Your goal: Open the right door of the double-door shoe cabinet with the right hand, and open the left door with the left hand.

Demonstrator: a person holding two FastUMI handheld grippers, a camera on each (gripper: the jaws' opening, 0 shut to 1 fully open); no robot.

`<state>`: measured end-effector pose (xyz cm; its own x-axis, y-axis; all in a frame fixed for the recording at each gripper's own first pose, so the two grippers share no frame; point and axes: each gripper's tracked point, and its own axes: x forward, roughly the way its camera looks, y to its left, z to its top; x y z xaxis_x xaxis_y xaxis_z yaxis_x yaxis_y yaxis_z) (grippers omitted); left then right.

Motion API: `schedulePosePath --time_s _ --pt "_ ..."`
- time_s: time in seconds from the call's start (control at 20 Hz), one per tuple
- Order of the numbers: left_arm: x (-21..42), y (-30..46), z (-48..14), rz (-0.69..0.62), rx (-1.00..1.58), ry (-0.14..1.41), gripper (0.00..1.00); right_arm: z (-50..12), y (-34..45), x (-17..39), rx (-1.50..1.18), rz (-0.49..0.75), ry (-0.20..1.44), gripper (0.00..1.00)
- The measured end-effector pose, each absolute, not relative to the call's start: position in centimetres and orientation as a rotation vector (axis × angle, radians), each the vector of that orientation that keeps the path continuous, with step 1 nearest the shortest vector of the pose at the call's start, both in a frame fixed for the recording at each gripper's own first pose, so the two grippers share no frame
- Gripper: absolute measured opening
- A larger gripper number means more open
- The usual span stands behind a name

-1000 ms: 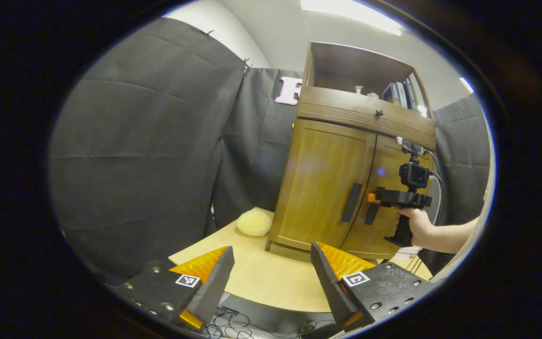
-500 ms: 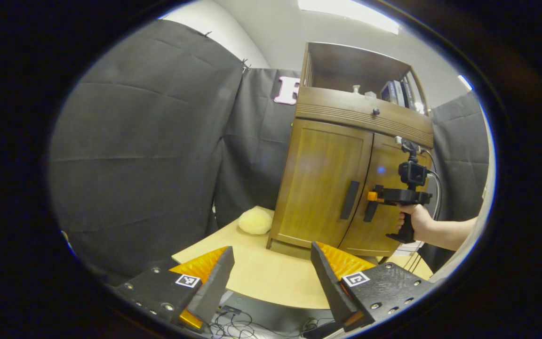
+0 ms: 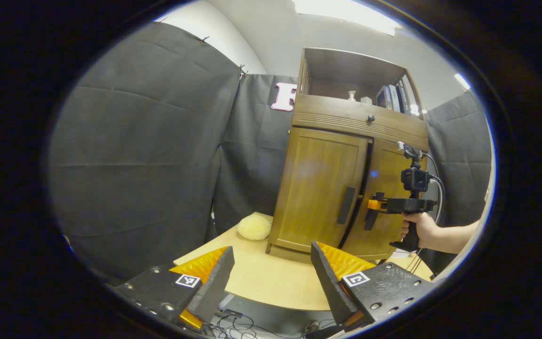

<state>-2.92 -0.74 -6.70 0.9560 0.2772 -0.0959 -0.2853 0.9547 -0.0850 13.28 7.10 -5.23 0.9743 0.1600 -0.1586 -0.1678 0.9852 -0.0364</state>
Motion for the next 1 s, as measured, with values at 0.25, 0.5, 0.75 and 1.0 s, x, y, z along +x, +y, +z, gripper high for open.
schedulePosePath --time_s 0.25,0.5,0.75,1.0 --pt "-2.7 -1.2 -6.4 0.26 -0.06 0.08 0.94 -5.5 6.3 9.7 -0.047 0.196 0.168 0.07" --pt "-1.6 -1.6 -6.7 0.219 -0.074 0.064 0.94 -5.9 5.1 6.4 -0.041 0.198 0.174 0.07" --pt "-0.9 -2.6 -6.5 0.174 -0.056 0.064 0.94 -6.4 2.9 3.1 -0.035 0.194 0.183 0.1" --pt "0.3 -3.0 -6.3 0.138 -0.028 0.05 0.94 -6.6 -0.2 -0.3 -0.039 0.174 0.196 0.1"
